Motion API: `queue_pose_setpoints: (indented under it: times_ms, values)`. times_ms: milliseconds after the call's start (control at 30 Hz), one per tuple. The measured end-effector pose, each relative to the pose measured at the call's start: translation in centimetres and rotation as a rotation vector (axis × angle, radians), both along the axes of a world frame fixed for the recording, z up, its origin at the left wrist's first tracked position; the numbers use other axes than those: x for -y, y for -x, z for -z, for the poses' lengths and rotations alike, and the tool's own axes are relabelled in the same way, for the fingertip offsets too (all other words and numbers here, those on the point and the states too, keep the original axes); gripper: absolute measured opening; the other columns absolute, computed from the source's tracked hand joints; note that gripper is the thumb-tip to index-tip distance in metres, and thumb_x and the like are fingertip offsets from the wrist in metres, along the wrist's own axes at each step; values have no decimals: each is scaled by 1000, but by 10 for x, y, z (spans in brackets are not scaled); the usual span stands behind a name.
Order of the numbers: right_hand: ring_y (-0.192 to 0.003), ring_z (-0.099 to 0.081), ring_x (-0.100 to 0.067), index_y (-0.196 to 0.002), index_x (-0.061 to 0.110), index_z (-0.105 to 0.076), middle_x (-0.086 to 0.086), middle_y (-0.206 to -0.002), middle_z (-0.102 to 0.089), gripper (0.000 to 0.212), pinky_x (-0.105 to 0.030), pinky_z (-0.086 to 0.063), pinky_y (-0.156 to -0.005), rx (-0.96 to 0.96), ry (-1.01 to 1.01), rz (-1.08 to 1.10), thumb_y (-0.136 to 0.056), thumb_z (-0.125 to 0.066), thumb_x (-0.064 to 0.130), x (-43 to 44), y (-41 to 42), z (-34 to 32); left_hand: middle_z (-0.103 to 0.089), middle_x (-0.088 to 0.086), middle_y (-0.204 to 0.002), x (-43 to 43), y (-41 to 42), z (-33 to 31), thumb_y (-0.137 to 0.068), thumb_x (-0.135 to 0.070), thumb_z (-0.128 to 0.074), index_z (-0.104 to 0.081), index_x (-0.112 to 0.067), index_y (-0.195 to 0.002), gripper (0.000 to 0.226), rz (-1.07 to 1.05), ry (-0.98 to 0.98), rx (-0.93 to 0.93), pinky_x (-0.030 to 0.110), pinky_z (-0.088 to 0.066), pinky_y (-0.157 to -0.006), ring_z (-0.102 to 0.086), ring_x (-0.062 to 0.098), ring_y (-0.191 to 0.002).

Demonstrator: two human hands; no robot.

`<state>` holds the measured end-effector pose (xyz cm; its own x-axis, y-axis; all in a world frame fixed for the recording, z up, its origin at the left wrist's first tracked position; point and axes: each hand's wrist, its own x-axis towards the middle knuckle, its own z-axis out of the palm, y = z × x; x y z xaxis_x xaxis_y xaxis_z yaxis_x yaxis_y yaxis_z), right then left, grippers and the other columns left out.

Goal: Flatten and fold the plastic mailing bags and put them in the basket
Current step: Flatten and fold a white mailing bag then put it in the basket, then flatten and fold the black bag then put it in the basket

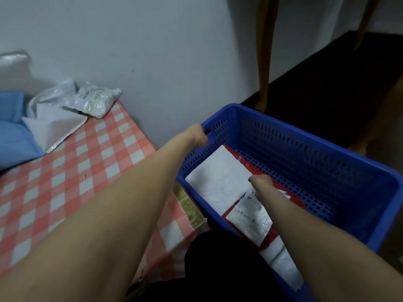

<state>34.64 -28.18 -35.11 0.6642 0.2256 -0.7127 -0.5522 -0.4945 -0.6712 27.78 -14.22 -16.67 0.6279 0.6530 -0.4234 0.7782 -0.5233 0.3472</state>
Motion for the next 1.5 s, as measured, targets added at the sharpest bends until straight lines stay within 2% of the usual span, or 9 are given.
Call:
queue_pose_setpoints:
  times_ms: [67, 200, 300, 567, 833, 1033, 1233, 1400, 1500]
  values:
    - [-118, -52, -37, -141, 1, -39, -21, -140, -44, 54, -39, -47, -90, 92, 9, -5, -91, -56, 13, -19, -5, -26, -47, 6, -85, -4, 6, -10, -94, -3, -51, -48, -3, -131, 37, -2, 1, 56, 33, -44, -74, -49, 26, -86]
    - [-108, -54, -35, -131, 11, -45, -15, -130, -50, 49, -43, -50, -93, 282, -85, -100, -83, -56, 19, -56, 4, -97, -52, 19, -130, -7, 37, -42, -94, -2, -48, -43, 4, -136, 42, -4, -54, 123, 37, -46, -97, -52, 26, -104]
    - [-108, -54, -34, -130, 13, -46, -14, -127, -53, 49, -43, -52, -86, 386, -120, -181, -82, -56, 21, -84, 27, -148, -47, 17, -140, -17, 68, -59, -93, -1, -49, -40, 0, -141, 48, -61, -91, 199, 36, -41, -105, -49, 30, -125]
    - [-129, -44, -32, -145, 16, -37, -13, -144, -44, 67, -38, -40, -105, 541, -205, -360, -84, -62, 25, -156, 116, -239, -51, 12, -137, -56, 168, -98, -89, -3, -51, -48, -6, -136, 47, -239, -186, 393, 33, -40, -105, -50, 26, -125]
    - [-117, -54, -32, -131, 16, -48, -10, -128, -57, 57, -38, -47, -95, 602, -313, -547, -77, -65, 25, -217, 208, -279, -53, 9, -136, -116, 259, -110, -89, -6, -50, -49, -11, -136, 47, -412, -302, 380, 29, -39, -99, -51, 25, -123]
    - [-112, -56, -27, -137, 9, -45, -10, -127, -55, 58, -31, -45, -88, 593, -371, -734, -84, -65, 21, -269, 257, -283, -41, 13, -139, -165, 312, -106, -91, -17, -50, -46, -13, -134, 43, -485, -591, 110, 40, -39, -102, -40, 30, -129]
    - [-82, -49, -23, -95, 2, -67, -10, -81, -53, 14, -30, -40, -71, 499, -407, -867, -84, -61, 8, -311, 294, -267, -36, 13, -139, -199, 367, -92, -92, -22, -50, -37, -8, -139, 51, -605, -612, -251, 44, -43, -98, -40, 32, -127]
    - [-112, -58, -30, -120, -3, -61, -20, -122, -62, 33, -32, -46, -88, 498, -395, -871, -88, -62, 7, -324, 312, -259, -58, 7, -127, -217, 390, -80, -91, -14, -48, -59, -13, -123, 34, -553, -555, -375, 36, -47, -87, -57, 26, -115]
    - [-87, -57, -24, -122, -5, -59, -20, -108, -65, 37, -36, -48, -81, 484, -406, -893, -88, -62, 8, -331, 316, -255, -59, 5, -124, -223, 391, -77, -92, -10, -46, -60, -14, -121, 33, -509, -650, -408, 32, -44, -81, -59, 25, -113]
